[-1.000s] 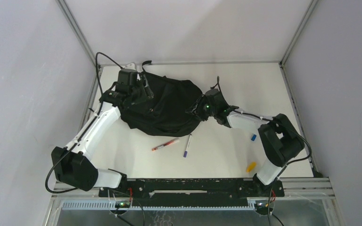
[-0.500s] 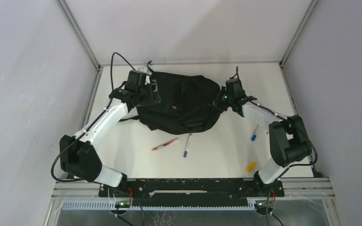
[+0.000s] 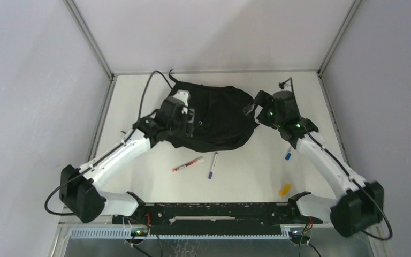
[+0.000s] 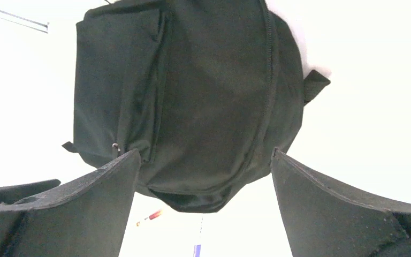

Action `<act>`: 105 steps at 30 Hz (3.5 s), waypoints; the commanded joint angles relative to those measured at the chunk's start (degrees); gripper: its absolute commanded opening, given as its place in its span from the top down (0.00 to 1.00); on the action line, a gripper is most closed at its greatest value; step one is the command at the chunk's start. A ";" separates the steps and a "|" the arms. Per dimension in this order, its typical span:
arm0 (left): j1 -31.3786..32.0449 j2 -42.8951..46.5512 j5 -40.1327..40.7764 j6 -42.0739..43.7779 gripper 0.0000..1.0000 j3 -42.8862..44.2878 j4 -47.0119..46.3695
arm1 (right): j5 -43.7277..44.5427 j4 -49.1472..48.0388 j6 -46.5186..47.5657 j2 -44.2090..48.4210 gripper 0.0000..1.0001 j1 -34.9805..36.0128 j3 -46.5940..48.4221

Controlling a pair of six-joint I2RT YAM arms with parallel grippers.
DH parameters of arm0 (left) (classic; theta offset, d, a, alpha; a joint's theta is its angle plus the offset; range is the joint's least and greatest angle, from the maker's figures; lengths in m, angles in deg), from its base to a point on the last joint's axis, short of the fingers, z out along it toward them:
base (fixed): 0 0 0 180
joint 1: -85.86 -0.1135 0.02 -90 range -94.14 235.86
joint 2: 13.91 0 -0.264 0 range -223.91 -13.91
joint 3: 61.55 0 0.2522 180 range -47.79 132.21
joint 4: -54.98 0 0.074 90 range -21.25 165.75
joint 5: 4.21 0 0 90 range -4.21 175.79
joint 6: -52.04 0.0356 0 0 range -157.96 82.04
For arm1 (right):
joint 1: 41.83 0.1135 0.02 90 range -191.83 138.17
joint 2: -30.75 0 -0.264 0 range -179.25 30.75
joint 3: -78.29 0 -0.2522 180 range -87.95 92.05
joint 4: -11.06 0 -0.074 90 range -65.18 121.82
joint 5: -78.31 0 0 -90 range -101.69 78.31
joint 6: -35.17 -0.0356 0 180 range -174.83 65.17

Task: Pack the student bag
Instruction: Adjust the student bag at the center of the board, then pick up the stationery from the center of the board, then place the stationery in the student bag.

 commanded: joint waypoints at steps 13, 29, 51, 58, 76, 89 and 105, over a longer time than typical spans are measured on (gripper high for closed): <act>12.90 3.11 1.47 5.34 0.28 -22.58 -10.14 | 2.27 4.44 -0.15 17.59 0.00 -1.13 -11.50; 12.93 -12.79 -4.51 1.42 0.35 -19.68 -8.18 | 0.89 3.88 -0.67 17.21 0.00 -1.13 -12.94; 12.74 -6.68 -7.52 1.84 1.00 -15.60 -1.23 | -0.69 0.13 -3.21 19.91 0.02 -0.43 -10.88; 6.68 8.26 -6.41 3.45 1.00 -9.86 5.10 | 1.91 -2.70 -3.07 11.27 0.03 5.40 -2.75; -6.58 0.07 -16.10 -4.09 1.00 11.21 1.92 | -2.85 7.13 -4.48 -40.44 0.22 12.66 43.48; -6.58 -10.58 -20.72 -5.28 1.00 19.14 1.60 | -1.32 5.92 -5.04 -41.70 0.83 11.59 34.59; -6.49 -26.40 -35.07 -11.75 1.00 29.55 -3.37 | -5.91 -12.21 -8.03 -32.19 1.00 11.22 17.88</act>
